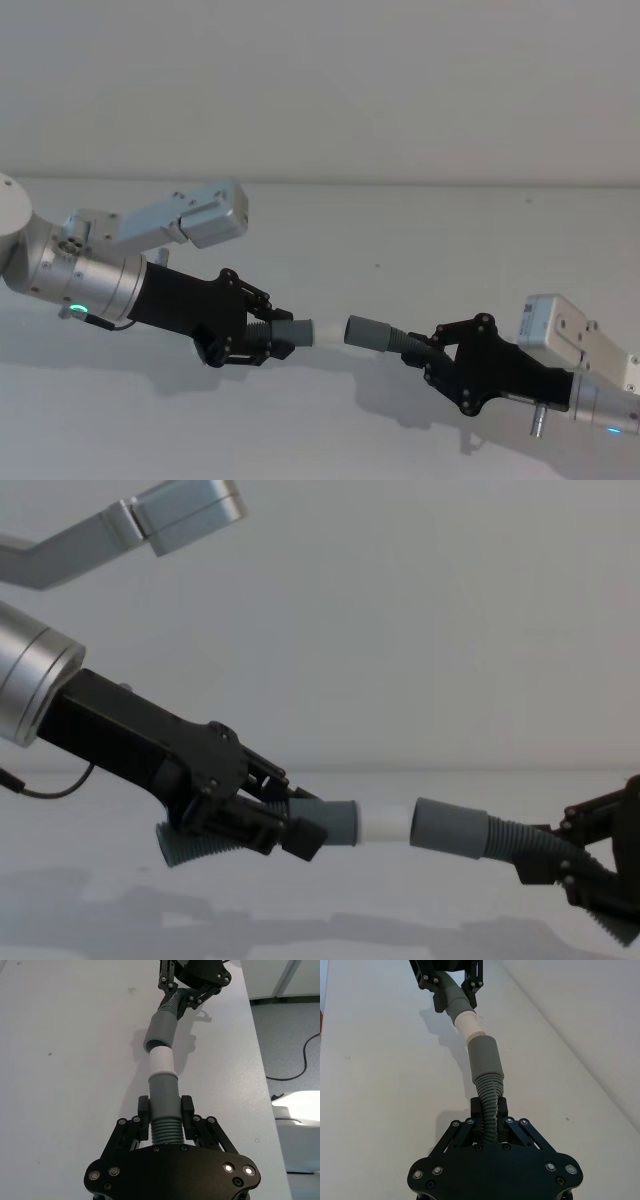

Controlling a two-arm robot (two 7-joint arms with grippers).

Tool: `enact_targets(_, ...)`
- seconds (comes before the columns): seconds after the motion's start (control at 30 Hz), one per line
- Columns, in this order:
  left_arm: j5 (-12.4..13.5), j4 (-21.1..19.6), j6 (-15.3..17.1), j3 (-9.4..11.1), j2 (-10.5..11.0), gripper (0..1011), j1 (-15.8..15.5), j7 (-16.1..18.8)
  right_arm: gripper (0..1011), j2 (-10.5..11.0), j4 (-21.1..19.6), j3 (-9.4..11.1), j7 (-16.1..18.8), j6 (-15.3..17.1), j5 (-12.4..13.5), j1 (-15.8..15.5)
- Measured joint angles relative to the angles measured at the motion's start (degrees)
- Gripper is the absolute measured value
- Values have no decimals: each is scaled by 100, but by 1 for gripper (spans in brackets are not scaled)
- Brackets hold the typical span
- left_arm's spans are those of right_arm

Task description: Use both hands to pick up one end of the pipe from the table, align the ends, and insert them.

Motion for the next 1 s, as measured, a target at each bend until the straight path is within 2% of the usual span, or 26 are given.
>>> enact_targets(1.0,-83,-22,-61,129,92,361,-55,72,141,103,36,-147,-17,-36,96,70)
